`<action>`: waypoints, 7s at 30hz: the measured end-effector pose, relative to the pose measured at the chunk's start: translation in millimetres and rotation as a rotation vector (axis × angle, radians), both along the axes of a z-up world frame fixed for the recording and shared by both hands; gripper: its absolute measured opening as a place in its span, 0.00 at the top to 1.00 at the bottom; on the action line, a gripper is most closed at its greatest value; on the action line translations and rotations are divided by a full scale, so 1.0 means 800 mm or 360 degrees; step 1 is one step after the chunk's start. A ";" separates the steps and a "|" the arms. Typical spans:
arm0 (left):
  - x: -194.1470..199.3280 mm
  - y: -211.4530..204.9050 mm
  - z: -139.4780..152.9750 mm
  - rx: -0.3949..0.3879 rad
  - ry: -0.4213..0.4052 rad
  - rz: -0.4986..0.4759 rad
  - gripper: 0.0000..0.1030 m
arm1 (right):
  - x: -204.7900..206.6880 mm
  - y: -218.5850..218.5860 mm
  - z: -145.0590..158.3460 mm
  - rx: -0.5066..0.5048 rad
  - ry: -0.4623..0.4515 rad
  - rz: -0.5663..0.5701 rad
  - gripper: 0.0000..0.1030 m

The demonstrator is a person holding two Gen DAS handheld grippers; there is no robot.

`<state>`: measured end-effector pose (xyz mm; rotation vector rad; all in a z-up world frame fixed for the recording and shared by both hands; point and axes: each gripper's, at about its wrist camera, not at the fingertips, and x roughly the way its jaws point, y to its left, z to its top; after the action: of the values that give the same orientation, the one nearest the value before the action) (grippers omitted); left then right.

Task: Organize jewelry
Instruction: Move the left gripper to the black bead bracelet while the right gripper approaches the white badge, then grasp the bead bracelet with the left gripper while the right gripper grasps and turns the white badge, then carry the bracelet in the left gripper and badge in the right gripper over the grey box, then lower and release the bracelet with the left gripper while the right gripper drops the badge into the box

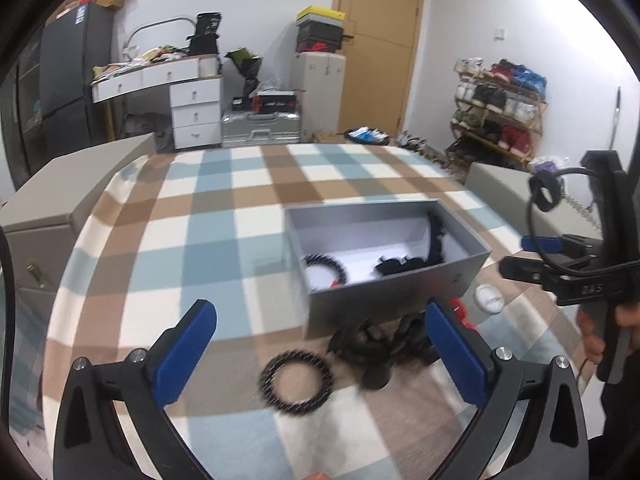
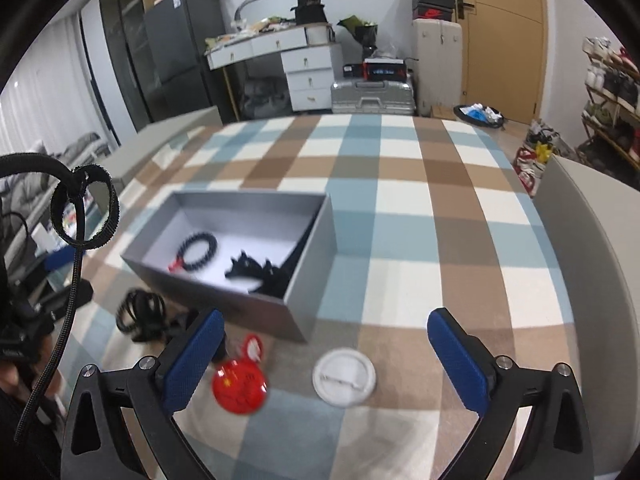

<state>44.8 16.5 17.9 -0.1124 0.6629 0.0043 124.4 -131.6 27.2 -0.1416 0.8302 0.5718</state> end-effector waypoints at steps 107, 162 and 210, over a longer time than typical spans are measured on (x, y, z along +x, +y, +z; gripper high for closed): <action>0.000 0.002 -0.046 0.0086 0.0347 -0.0149 0.65 | -0.025 0.040 -0.053 -0.0336 0.0075 0.0309 0.57; -0.023 0.019 0.028 0.0017 -0.0047 -0.0099 0.68 | -0.027 0.005 0.032 0.0129 -0.0162 0.0162 0.60; 0.065 -0.028 0.002 0.0048 -0.0076 -0.0062 0.68 | 0.017 0.026 0.009 0.0580 0.0050 0.0039 0.59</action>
<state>96.7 -5.6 19.8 -0.0705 0.6169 -0.0256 137.7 -111.2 34.8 0.1910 0.7428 0.7400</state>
